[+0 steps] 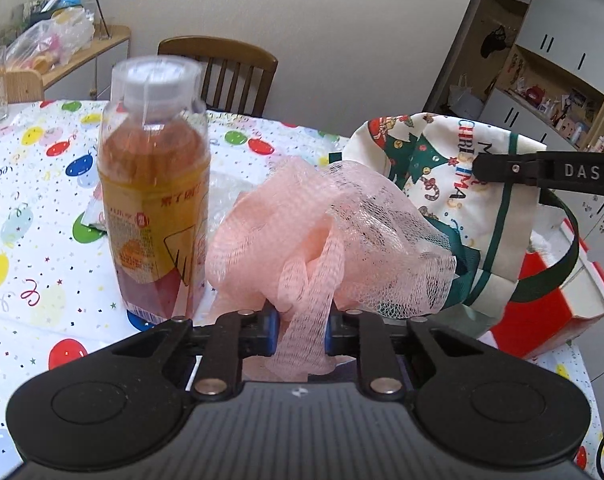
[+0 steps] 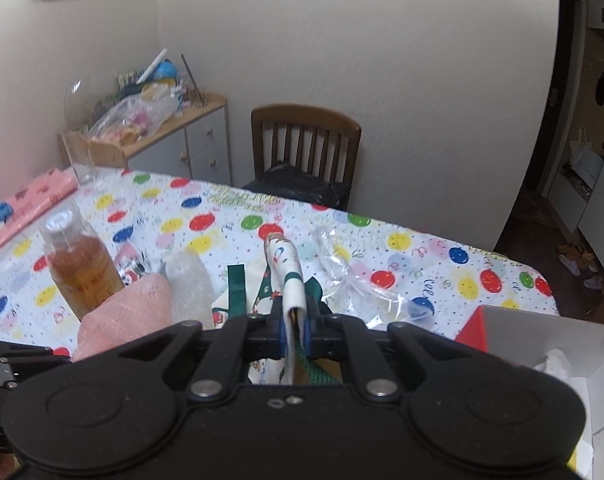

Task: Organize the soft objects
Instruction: 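Carry the puff with the left gripper while the right gripper carries the tote over the box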

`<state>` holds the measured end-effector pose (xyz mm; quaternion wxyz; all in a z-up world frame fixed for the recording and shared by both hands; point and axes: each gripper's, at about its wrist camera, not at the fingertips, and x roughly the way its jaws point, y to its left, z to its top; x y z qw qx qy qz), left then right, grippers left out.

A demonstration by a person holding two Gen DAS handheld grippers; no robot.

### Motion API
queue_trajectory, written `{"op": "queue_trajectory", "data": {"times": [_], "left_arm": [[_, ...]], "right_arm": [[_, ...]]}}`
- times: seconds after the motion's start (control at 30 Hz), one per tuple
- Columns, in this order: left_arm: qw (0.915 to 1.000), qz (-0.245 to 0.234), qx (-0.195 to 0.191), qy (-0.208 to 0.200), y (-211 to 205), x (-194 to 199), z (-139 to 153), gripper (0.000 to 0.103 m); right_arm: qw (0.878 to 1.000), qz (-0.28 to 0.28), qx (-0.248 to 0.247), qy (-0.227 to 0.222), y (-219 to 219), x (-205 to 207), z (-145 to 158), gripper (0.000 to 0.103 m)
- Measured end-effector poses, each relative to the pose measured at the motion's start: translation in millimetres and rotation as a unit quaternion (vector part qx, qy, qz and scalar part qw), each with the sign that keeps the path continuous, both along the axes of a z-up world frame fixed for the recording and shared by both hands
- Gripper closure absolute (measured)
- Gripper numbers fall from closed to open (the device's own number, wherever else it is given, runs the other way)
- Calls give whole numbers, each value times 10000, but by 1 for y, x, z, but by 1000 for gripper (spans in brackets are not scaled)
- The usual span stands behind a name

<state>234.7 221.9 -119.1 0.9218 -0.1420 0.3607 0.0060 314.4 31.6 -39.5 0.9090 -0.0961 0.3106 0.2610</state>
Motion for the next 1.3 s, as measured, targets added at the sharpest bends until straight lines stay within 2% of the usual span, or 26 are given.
{"op": "queue_trajectory", "data": {"times": [0.27,0.63,0.93,1.3], "left_arm": [[9998,-103,-21,-178,-14,-12,32,84],[9974,-463,115,-533,-61,-21,80,84],[9944,-725,306,-702,-113,-10,106,84],[9904,-1093,524,-669,-191,22,120,84]], "right_arm": [[9993,-221,259,-174,-32,-21,28,96],[9964,-506,573,-355,-97,-49,58,96],[9937,-750,692,-455,-165,-59,75,96],[9885,-1244,687,-525,-252,-43,79,96]]}}
